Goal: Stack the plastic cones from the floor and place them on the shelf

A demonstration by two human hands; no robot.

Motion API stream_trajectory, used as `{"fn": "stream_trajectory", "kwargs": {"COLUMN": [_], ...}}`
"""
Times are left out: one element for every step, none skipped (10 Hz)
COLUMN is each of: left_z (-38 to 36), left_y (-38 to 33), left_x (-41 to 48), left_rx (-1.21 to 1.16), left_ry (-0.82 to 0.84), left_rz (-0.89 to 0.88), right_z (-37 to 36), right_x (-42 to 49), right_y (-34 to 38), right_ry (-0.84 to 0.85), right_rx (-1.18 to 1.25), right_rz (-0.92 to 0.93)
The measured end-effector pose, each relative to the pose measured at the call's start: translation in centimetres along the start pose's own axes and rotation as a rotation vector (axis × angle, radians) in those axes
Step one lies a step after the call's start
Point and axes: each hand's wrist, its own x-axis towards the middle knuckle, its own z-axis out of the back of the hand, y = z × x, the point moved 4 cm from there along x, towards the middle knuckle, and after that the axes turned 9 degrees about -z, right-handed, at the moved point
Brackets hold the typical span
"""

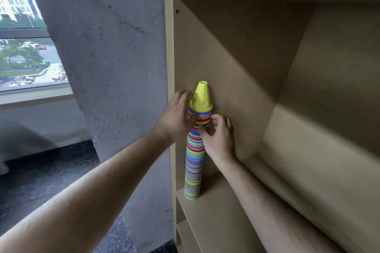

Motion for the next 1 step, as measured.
{"fn": "stream_trajectory", "kwargs": {"left_z": [0.30], "left_y": [0.10], "left_x": [-1.52], "left_rx": [0.025], "left_ry": [-0.054], "left_rz": [-0.039], "right_z": [-0.12], "right_x": [-0.91], "right_y": [-0.28], "right_ry": [-0.079], "right_rx": [0.053], "right_rz": [0.068]}}
